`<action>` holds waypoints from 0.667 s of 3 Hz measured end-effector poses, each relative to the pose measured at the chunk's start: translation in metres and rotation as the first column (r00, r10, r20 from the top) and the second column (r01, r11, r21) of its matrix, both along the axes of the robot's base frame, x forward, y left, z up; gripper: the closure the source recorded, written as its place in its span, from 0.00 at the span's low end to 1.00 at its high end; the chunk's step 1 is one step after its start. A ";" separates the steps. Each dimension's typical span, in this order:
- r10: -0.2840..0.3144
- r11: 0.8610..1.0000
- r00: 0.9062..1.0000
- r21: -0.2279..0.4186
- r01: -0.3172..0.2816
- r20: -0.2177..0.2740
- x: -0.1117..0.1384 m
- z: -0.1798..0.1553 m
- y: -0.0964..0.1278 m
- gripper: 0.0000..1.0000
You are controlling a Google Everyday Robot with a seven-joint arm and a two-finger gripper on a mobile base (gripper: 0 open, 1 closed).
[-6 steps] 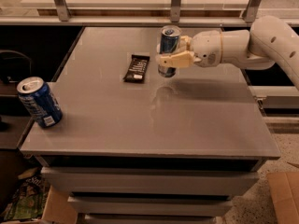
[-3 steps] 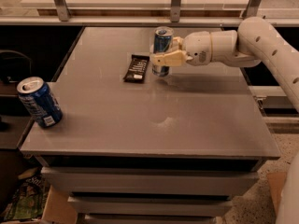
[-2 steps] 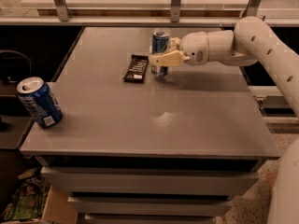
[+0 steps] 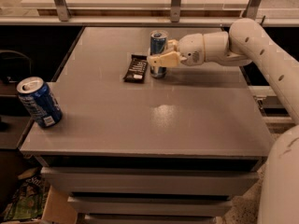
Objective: Move redbull can near rxbar chocolate
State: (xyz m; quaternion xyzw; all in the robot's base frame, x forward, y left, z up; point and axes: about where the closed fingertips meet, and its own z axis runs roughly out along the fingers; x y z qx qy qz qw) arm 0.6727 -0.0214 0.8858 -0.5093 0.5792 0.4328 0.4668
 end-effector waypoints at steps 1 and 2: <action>-0.005 1.000 1.000 0.007 0.006 -0.010 0.006 -0.003 0.003 0.83; -0.007 1.000 1.000 0.014 0.007 -0.015 0.010 -0.004 0.005 0.60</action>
Offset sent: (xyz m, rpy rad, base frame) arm 0.0152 0.0011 -0.0040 0.0195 0.0190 -0.0196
